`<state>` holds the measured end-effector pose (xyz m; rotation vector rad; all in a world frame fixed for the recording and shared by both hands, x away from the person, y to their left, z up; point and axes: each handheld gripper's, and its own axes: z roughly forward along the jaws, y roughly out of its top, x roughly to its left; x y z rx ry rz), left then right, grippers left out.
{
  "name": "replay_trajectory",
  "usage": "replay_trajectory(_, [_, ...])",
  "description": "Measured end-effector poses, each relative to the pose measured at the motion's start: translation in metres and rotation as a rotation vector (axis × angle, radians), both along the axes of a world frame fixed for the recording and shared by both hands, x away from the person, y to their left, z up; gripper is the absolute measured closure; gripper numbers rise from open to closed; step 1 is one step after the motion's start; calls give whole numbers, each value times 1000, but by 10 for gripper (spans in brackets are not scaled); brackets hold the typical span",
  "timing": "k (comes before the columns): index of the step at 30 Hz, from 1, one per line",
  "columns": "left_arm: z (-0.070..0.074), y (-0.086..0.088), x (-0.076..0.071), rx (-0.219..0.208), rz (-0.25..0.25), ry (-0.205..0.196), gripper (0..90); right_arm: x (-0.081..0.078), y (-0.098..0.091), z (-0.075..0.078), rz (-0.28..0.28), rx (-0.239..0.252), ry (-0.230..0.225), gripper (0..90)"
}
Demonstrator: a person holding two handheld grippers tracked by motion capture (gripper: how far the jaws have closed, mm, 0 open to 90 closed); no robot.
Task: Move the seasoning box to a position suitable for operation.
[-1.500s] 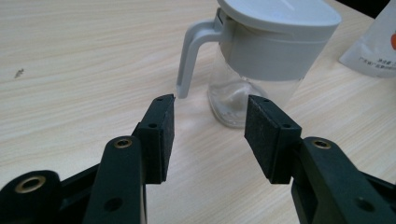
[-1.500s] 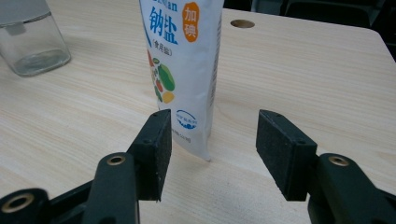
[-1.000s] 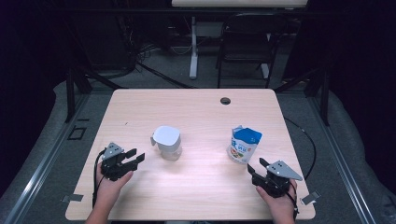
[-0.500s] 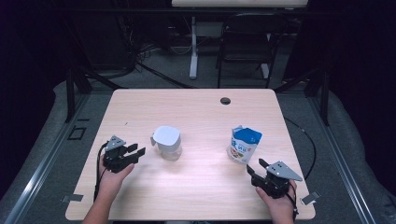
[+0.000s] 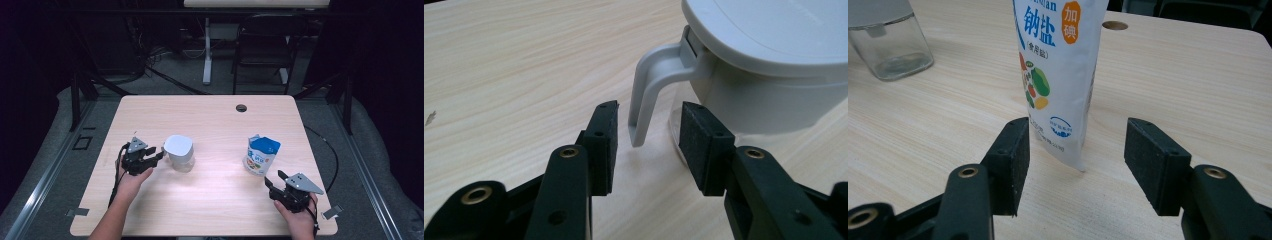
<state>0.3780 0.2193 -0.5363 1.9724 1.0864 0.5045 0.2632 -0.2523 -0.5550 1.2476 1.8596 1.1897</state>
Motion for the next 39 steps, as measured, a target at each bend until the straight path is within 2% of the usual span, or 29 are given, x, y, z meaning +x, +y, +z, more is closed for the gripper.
replay_trajectory(4, [-4,-5,8,2,0,11,600,1,-1,-1,4,-2,2,432])
replay_trajectory(10, [-6,-16,15,22,-12,-1,636,1,-1,-2,-1,0,9,432])
replay_trajectory(13, [-7,-17,18,10,-2,-3,654,1,-1,-2,2,1,7,431])
replay_trajectory(15, [-8,-16,19,17,-1,0,687,1,0,-2,4,-1,6,431])
replay_trajectory(19, [-8,-15,19,22,12,2,746,1,0,-2,6,-4,10,431])
replay_trajectory(22, [-8,-15,18,32,15,2,764,1,0,-2,6,-3,7,432])
replay_trajectory(29, [-8,-13,16,14,11,12,803,1,1,-2,8,-2,11,432])
replay_trajectory(30, [-8,-13,15,26,9,12,809,1,1,-2,9,-2,10,431])
replay_trajectory(32, [-8,-14,14,39,11,6,814,1,2,-2,11,-4,11,431])
replay_trajectory(39, [-8,-15,9,41,15,3,818,1,4,-2,22,2,11,431])
